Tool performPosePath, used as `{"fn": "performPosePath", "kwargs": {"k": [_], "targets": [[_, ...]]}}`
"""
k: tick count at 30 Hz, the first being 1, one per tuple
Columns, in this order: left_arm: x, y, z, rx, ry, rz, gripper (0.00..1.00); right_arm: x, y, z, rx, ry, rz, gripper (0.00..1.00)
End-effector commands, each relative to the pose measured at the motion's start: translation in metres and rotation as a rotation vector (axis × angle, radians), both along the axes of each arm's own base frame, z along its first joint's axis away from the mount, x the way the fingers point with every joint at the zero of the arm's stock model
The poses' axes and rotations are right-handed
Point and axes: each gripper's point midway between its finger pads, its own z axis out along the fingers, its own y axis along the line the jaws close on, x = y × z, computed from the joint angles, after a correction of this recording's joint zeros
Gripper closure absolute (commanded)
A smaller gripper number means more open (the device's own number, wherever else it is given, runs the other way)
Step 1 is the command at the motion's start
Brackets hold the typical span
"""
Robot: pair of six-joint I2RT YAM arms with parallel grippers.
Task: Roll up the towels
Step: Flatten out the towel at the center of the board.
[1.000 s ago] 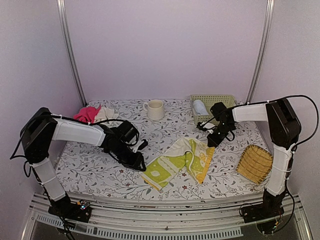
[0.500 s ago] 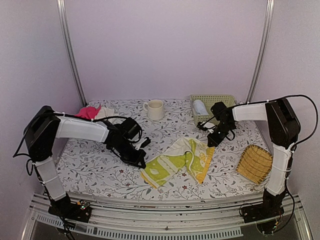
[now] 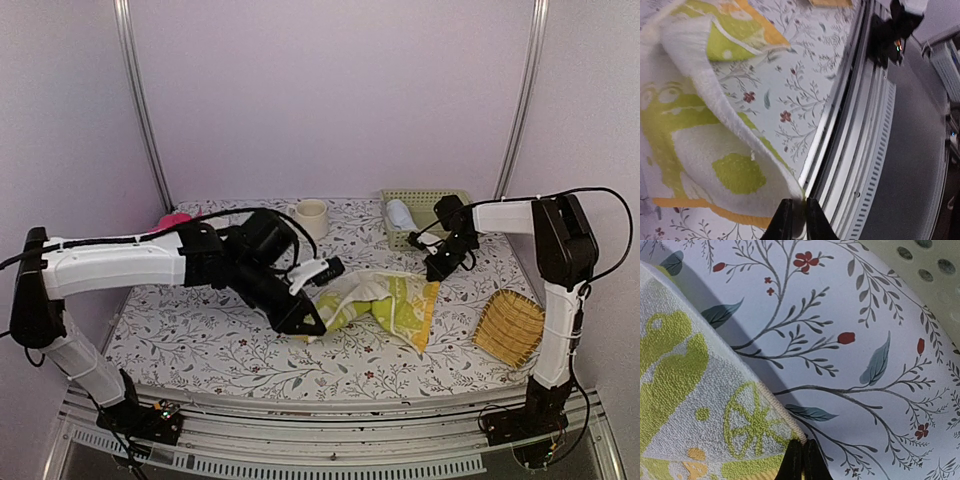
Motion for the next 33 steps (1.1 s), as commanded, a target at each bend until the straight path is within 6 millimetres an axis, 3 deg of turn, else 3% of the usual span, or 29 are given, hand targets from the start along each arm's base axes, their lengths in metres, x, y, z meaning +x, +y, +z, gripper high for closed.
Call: {"fn": "performPosePath", "kwargs": {"k": [1, 3, 5, 8, 10, 12, 18, 24, 27, 33], "targets": [[-0.094, 0.012, -0.087, 0.21, 0.261, -0.248, 0.8, 0.001, -0.004, 0.011, -0.006, -0.039, 0.005, 0.98], [-0.096, 0.012, -0.093, 0.239, 0.216, -0.252, 0.73, -0.001, -0.004, 0.011, -0.002, -0.036, 0.006, 0.98], [-0.078, 0.016, -0.088, 0.238, 0.14, -0.199, 0.68, -0.002, -0.002, 0.012, 0.008, -0.033, 0.009, 0.98], [-0.026, 0.031, -0.079, 0.213, 0.051, -0.011, 0.57, -0.004, 0.0, 0.013, 0.024, -0.03, 0.008, 0.98], [0.024, 0.058, -0.085, 0.237, 0.046, 0.203, 0.53, -0.004, 0.001, 0.015, 0.034, -0.033, 0.009, 0.98], [0.059, 0.087, -0.101, 0.302, 0.075, 0.369, 0.52, -0.006, 0.002, 0.014, 0.037, -0.029, 0.009, 0.98], [0.114, 0.124, -0.14, 0.551, 0.019, 0.578, 0.5, -0.008, 0.004, 0.007, 0.05, -0.007, 0.012, 0.98], [0.131, 0.132, -0.163, 0.617, 0.046, 0.646, 0.49, -0.01, 0.006, 0.005, 0.059, 0.0, 0.013, 0.98], [0.131, 0.123, -0.17, 0.57, 0.09, 0.614, 0.51, -0.012, 0.006, 0.002, 0.059, 0.006, 0.015, 0.98], [0.122, 0.11, -0.176, 0.516, 0.149, 0.546, 0.63, -0.012, 0.006, -0.001, 0.059, 0.013, 0.015, 0.98]]}}
